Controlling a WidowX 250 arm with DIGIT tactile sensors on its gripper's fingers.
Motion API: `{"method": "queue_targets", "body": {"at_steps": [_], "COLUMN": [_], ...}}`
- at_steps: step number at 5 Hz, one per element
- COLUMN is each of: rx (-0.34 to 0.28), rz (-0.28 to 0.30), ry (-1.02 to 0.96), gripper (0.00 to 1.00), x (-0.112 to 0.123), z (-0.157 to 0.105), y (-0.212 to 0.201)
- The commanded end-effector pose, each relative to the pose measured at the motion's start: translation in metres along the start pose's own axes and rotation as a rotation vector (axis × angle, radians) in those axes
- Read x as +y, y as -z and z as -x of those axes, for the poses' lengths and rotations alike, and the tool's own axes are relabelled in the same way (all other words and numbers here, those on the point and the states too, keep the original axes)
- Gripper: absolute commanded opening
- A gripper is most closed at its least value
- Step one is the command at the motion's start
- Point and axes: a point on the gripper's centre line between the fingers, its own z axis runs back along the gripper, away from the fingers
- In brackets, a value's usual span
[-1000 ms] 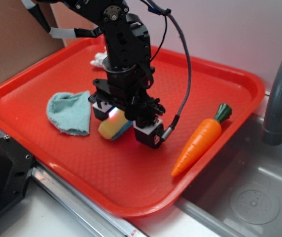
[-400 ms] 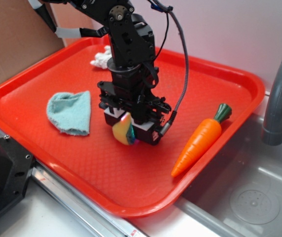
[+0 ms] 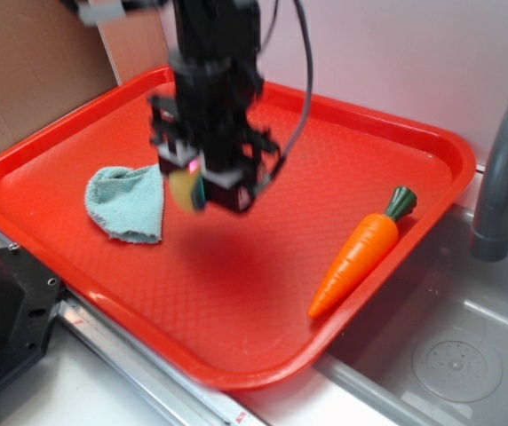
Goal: Grab the green sponge.
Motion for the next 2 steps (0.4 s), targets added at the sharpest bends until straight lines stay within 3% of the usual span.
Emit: {"method": "queue_targets", "body": {"at_steps": [1,2], "rx": [-0.081,-0.108], "rz": [0.102,0.087], "ry": [0.024,0.096], "gripper": [0.0,0.0], "x": [0.039,0.049], "z": [0.0,0.002], "y": [-0.093,-0.103]}}
